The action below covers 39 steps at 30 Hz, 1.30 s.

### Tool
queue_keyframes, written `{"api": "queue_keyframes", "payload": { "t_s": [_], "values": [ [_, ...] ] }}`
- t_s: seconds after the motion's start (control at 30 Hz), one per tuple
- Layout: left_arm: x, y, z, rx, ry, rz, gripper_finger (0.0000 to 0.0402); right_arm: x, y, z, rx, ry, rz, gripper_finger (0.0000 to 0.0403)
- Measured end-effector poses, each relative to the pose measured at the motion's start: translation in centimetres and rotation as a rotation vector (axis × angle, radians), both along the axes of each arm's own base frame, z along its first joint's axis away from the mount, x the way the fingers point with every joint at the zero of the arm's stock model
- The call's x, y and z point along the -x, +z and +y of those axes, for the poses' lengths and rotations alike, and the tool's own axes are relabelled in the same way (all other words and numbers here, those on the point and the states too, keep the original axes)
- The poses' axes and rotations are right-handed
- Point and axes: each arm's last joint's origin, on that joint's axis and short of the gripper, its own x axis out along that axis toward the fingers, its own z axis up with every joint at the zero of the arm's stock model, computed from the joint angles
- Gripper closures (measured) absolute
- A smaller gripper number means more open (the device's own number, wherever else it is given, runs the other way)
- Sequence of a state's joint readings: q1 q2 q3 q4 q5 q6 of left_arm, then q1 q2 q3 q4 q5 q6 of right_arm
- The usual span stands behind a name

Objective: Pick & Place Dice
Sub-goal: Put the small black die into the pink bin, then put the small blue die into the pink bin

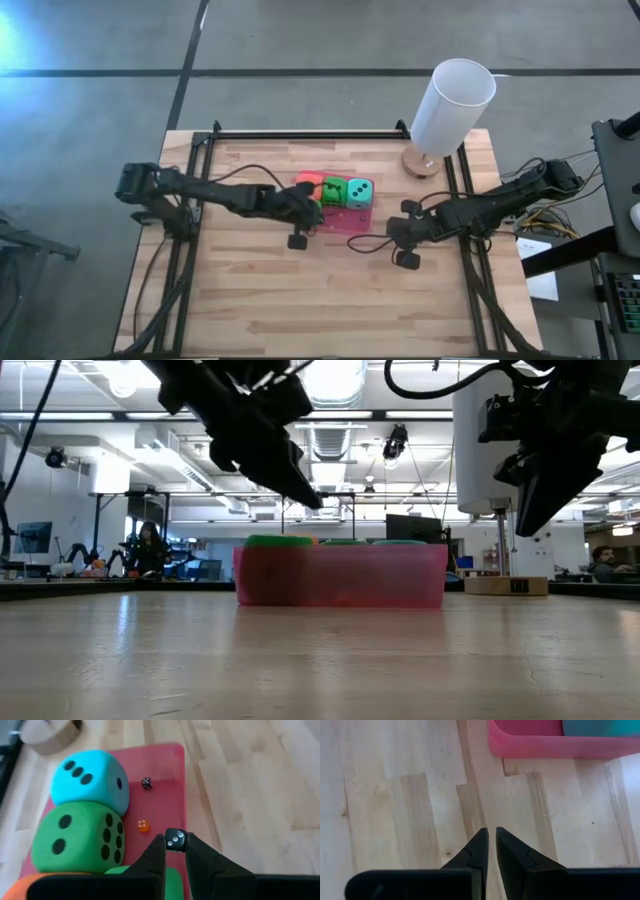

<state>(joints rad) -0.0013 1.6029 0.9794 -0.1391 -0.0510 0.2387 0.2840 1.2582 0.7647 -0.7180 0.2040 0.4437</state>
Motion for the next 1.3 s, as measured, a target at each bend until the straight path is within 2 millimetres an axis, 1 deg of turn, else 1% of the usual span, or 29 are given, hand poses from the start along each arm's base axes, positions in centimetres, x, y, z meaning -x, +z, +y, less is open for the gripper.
{"api": "queue_keyframes", "payload": {
  "t_s": [0.13, 0.27, 0.5, 0.7, 0.9, 0.97, 1.07, 1.17, 1.3],
  "values": [
    [-0.9, -0.4, 0.1, -0.004, 0.001, 0.063, 0.0355, 0.0, 0.0, 0.0, 0.011, 0.005, -0.002, 0.0369],
    [-1.4, -0.7, 0.3, -0.015, -0.005, 0.075, 0.0349, 0.0, 0.0, 0.0, 0.012, 0.006, -0.002, 0.0369],
    [-1.4, -1.3, 0.6, -0.063, 0.046, 0.078, 0.03, 0.0, 0.0, 0.0, 0.011, 0.006, -0.004, 0.0369],
    [-1.4, -1.5, 1.2, -0.078, 0.077, 0.084, 0.0261, 0.0, 0.0, 0.0, 0.011, 0.006, -0.004, 0.0369],
    [-1.4, -1.6, 1.9, -0.089, 0.086, 0.087, 0.0233, 0.0, 0.0, 0.0, 0.013, 0.011, -0.004, 0.0369],
    [-1.3, -1.3, 2.0, -0.096, 0.081, 0.081, 0.0227, 0.0, 0.0, 0.0, 0.024, 0.036, -0.001, 0.0369],
    [-1.0, -0.2, 2.0, -0.099, 0.079, 0.048, 0.0219, 0.0, 0.0, 0.0, 0.029, 0.047, 0.002, 0.0369],
    [-0.4, 1.6, 1.9, -0.099, 0.082, -0.004, 0.0213, 0.1, 0.2, 0.0, 0.024, 0.046, -0.007, 0.0369],
    [1.0, 4.1, 1.5, -0.077, 0.095, -0.067, 0.0205, 0.7, 0.8, -0.1, 0.006, 0.03, -0.017, 0.0369]
  ]
}}
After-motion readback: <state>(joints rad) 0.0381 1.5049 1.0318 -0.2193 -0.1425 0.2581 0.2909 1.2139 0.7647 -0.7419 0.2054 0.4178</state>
